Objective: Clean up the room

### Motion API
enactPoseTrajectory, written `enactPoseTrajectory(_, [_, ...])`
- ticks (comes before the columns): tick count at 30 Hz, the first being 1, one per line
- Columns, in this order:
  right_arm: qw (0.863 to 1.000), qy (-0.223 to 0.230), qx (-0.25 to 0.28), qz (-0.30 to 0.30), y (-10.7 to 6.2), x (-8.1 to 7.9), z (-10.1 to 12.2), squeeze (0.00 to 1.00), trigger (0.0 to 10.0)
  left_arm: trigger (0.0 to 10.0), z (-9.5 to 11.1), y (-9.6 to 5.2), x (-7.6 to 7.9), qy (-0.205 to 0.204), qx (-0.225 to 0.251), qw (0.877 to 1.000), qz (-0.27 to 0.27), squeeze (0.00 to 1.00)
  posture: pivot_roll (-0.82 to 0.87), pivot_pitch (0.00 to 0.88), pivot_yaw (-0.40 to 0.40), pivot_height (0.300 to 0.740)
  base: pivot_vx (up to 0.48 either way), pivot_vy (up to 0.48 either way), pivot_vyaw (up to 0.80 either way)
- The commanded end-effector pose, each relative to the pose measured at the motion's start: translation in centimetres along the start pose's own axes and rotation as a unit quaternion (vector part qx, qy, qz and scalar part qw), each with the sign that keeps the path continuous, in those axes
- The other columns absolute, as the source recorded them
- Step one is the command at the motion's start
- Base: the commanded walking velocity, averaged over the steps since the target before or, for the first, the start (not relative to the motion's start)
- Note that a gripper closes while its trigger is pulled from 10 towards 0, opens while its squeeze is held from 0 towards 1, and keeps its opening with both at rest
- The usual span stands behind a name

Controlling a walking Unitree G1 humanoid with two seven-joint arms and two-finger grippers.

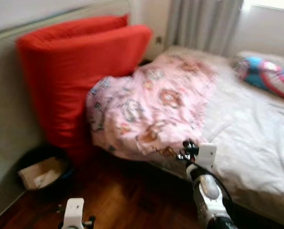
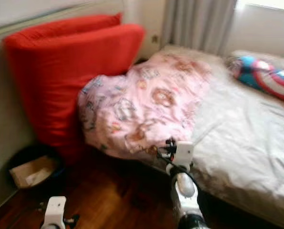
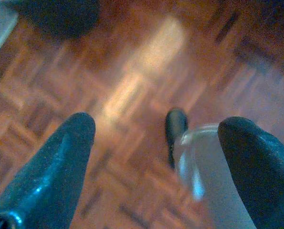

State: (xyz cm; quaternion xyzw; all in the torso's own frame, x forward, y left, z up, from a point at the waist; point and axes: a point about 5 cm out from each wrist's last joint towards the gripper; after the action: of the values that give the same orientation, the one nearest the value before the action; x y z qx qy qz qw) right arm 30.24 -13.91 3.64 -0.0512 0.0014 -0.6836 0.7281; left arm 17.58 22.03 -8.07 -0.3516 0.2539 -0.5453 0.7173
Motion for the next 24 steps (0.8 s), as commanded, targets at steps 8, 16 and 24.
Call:
enactPoseTrajectory(8, [1.0,-0.004,-0.006,0.004,0.2,-0.2,0.0,0.0,10.0,10.0,0.4,0.1,0.3,0.019,0.002,1.0,-0.008,0.0,-0.01,0.056,-0.058,0.74,0.0,0.0,0.0])
enactPoseTrajectory(16, [0.999,-0.024,-0.045,0.002,0.0,-0.1,-1.0,0.0,10.0,10.0,0.4,0.1,0.4,0.024,0.001,1.0,-0.011,0.0,-0.01,0.056,-0.059,0.74,0.0,0.0,0.0])
enactPoseTrajectory(24, [0.998,-0.02,-0.047,0.025,0.0,-0.7,-1.1,0.0,10.0,10.0,0.4,0.1,0.4,0.026,0.001,1.0,-0.012,0.0,-0.01,0.056,-0.059,0.74,0.0,0.0,0.0])
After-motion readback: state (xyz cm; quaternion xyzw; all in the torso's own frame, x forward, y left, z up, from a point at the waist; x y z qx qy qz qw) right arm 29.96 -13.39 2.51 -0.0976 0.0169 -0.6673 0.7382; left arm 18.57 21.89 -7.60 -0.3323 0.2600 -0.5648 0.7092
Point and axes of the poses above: a point about 5 cm out from each wrist's last joint towards the gripper, its own y axis pointing out of the wrist towards the gripper, its own z axis along the axis of the wrist's last joint, x = y × z, and after that the axes turned 13 degrees about -y, right-handed
